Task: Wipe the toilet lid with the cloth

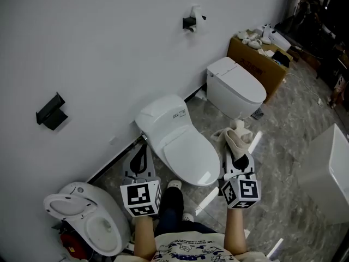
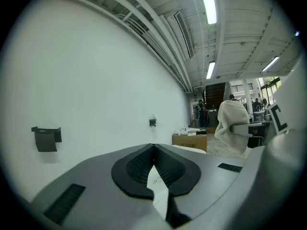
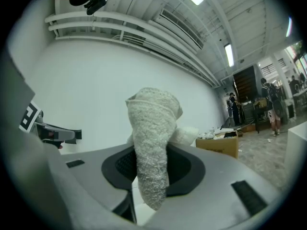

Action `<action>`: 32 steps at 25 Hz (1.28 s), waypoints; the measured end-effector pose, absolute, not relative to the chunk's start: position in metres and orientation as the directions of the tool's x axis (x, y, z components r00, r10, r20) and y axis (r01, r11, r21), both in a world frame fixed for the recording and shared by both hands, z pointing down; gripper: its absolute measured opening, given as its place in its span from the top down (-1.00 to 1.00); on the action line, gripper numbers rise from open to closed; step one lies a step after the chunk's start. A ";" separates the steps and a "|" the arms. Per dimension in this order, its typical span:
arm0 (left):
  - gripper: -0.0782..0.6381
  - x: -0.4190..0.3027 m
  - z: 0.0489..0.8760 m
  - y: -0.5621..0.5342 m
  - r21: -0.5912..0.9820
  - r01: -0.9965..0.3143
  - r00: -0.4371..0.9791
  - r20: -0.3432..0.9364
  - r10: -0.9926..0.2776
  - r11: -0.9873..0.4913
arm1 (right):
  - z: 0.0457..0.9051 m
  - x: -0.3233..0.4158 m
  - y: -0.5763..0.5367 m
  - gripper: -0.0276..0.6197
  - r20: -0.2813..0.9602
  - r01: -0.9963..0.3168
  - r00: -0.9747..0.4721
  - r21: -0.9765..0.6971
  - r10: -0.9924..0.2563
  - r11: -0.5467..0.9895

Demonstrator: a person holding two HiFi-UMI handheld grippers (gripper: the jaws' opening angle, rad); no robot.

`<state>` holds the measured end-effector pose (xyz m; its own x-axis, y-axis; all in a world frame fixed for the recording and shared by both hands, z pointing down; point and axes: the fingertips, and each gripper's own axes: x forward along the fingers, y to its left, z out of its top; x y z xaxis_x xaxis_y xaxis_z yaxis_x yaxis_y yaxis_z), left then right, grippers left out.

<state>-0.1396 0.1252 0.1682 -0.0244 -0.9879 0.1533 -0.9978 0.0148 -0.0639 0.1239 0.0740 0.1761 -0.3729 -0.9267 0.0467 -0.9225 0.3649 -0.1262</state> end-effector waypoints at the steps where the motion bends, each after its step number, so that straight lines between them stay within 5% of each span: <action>1: 0.77 -0.138 0.171 0.113 -0.061 -0.998 -0.011 0.155 -0.988 0.002 | 0.178 0.124 0.066 0.57 0.048 -0.925 -0.366 -0.124 -0.929 0.358; 32: 0.77 -0.171 0.311 -0.194 0.009 -0.959 0.266 0.370 -0.890 -0.283 | 0.325 0.054 -0.183 0.57 0.310 -0.971 -0.235 -0.114 -0.921 0.210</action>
